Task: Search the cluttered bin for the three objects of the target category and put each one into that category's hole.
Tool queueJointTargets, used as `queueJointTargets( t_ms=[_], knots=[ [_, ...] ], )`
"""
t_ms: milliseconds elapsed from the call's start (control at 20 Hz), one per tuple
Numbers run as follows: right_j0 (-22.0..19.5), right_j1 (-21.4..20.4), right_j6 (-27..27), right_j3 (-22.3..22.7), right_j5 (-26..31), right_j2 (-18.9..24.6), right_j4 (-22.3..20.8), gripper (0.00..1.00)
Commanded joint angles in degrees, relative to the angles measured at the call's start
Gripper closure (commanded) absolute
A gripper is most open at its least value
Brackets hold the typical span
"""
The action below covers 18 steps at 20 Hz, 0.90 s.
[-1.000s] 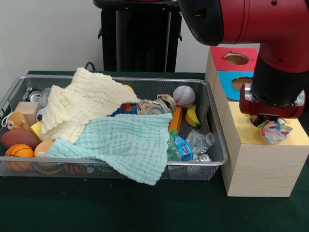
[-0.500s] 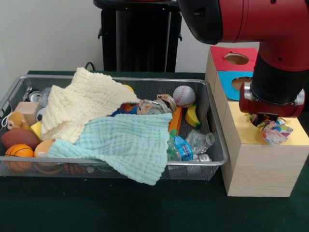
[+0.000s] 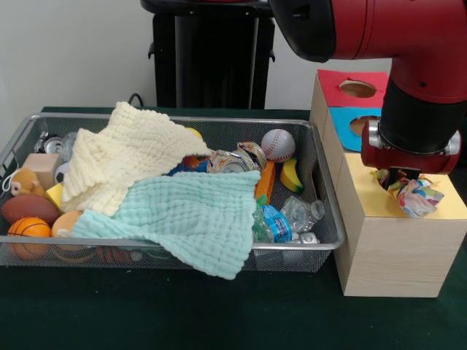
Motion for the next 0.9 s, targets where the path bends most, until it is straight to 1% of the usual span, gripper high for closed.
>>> queueJointTargets(
  t_ms=[50,300,350,700,900],
  knots=[
    [-3.1,-2.8,3.7,2.0,-2.9,1.0,-0.5,1.0],
    [-3.2,-2.7,3.4,2.1,-2.9,1.2,-0.4,1.0],
    [-3.2,-2.7,3.3,2.1,-2.9,1.3,-0.4,0.0],
    [-3.5,-3.5,2.5,1.2,-1.4,1.1,-0.5,0.0],
    [-3.6,-4.5,1.9,1.6,-1.1,1.2,-0.5,0.0]
  ],
)
